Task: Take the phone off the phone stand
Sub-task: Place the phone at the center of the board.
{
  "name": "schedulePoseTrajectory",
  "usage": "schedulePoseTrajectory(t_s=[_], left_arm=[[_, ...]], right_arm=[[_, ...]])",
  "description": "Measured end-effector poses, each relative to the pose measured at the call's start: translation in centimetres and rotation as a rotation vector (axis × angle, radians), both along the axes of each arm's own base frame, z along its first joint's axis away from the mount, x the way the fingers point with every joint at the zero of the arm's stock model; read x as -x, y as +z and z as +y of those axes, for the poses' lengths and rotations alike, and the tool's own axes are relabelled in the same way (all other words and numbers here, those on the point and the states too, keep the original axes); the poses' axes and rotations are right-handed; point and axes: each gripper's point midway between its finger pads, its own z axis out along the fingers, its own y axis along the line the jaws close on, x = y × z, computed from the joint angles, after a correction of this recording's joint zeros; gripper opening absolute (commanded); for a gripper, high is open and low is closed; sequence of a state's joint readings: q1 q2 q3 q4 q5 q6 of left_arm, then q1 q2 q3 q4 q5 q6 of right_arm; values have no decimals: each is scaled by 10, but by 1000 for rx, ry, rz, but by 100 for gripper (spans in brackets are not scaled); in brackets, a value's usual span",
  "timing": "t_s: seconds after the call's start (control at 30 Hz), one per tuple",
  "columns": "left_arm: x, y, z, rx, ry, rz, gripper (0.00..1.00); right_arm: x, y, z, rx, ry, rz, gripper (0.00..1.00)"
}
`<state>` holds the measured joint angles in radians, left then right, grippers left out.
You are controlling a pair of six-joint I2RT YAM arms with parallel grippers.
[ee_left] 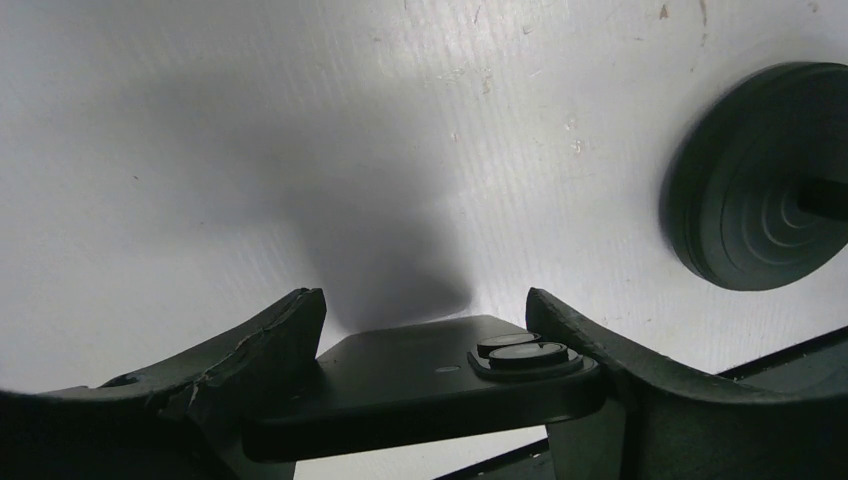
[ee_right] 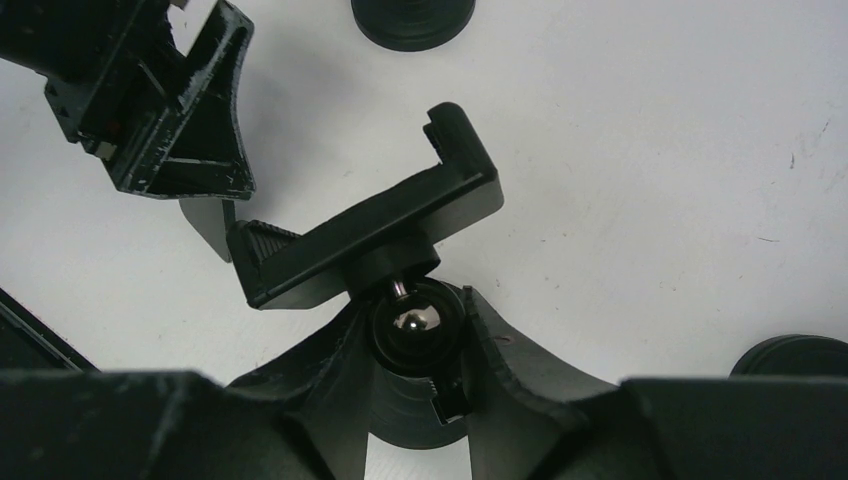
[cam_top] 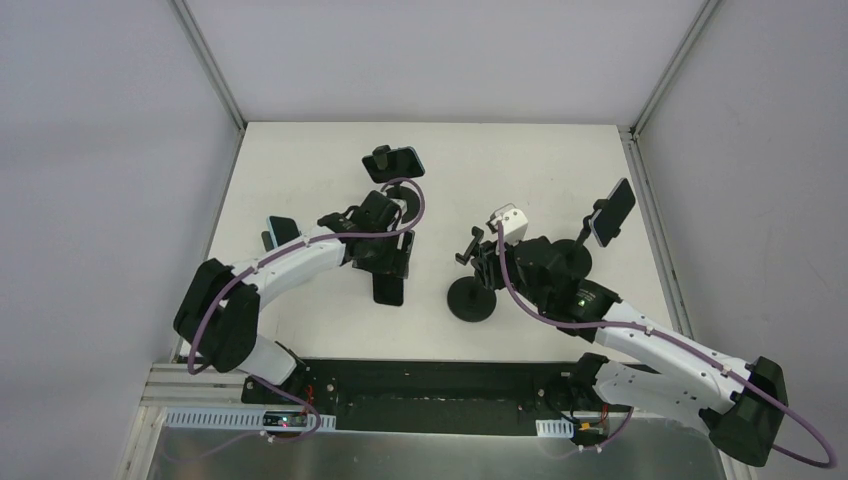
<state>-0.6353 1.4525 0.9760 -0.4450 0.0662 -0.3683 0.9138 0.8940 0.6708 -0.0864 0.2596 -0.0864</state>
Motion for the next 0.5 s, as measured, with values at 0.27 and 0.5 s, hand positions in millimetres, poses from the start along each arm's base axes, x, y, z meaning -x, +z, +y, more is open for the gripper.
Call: schedulePoseTrajectory(t_s=[0.27, 0.5], left_arm=[[-4, -14, -7, -42, 53, 34, 0], [1, -26, -9, -120, 87, 3, 0]], right_arm=[[-1, 0, -1, 8, -21, 22, 0], [-1, 0, -1, 7, -23, 27, 0]])
